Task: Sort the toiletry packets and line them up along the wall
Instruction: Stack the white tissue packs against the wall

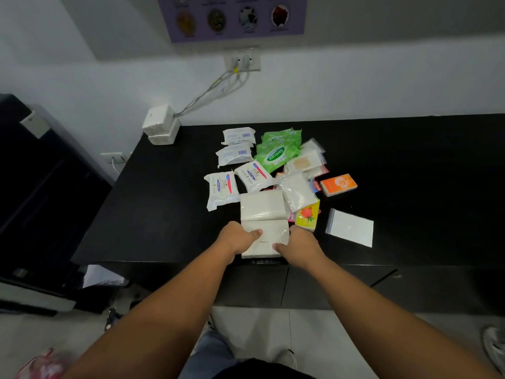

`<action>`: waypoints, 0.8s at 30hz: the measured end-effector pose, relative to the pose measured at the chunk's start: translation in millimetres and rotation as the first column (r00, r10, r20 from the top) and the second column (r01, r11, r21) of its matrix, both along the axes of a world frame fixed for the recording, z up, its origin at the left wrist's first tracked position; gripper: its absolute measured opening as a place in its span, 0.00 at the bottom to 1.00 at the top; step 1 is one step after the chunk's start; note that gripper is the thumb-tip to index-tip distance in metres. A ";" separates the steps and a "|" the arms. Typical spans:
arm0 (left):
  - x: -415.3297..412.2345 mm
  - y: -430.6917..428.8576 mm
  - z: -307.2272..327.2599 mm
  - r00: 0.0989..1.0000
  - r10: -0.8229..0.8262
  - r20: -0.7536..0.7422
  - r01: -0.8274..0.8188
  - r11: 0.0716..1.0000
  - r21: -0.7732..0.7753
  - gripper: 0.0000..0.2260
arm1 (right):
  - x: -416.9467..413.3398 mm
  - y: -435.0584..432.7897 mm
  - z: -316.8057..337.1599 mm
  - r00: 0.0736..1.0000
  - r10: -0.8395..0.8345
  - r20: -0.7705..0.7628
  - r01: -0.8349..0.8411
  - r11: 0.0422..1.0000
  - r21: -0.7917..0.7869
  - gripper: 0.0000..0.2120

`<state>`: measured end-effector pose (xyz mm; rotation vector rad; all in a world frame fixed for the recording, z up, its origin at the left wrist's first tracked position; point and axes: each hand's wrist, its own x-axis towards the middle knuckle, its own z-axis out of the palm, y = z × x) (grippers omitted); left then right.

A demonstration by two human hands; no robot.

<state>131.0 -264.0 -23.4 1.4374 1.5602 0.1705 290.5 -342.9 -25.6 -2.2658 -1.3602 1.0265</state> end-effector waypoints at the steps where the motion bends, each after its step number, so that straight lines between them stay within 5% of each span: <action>1: -2.8 1.3 2.3 0.998 0.037 0.042 -0.036 0.998 -0.043 0.18 | 0.1 2.8 0.1 0.999 -0.002 -0.034 0.001 1.000 -0.011 0.22; 6: -21.6 10.0 20.3 0.976 0.141 0.168 -0.107 0.975 -0.196 0.16 | -3.0 20.2 3.2 0.956 -0.040 -0.292 0.013 0.996 -0.092 0.23; 12: -45.8 42.2 51.3 0.928 0.180 0.326 -0.161 0.983 -0.083 0.17 | -27.7 45.2 33.3 0.736 -0.138 -0.663 0.033 0.985 -0.168 0.21; 17: -64.0 77.9 76.6 0.847 0.219 0.485 -0.316 0.941 0.126 0.23 | -55.7 80.2 51.2 0.594 -0.148 -0.791 0.065 0.989 -0.136 0.22; 24: -92.6 119.5 91.9 0.641 0.232 0.732 -0.442 0.891 0.105 0.22 | -98.9 146.3 70.5 0.459 -0.011 -0.889 0.152 0.986 0.067 0.18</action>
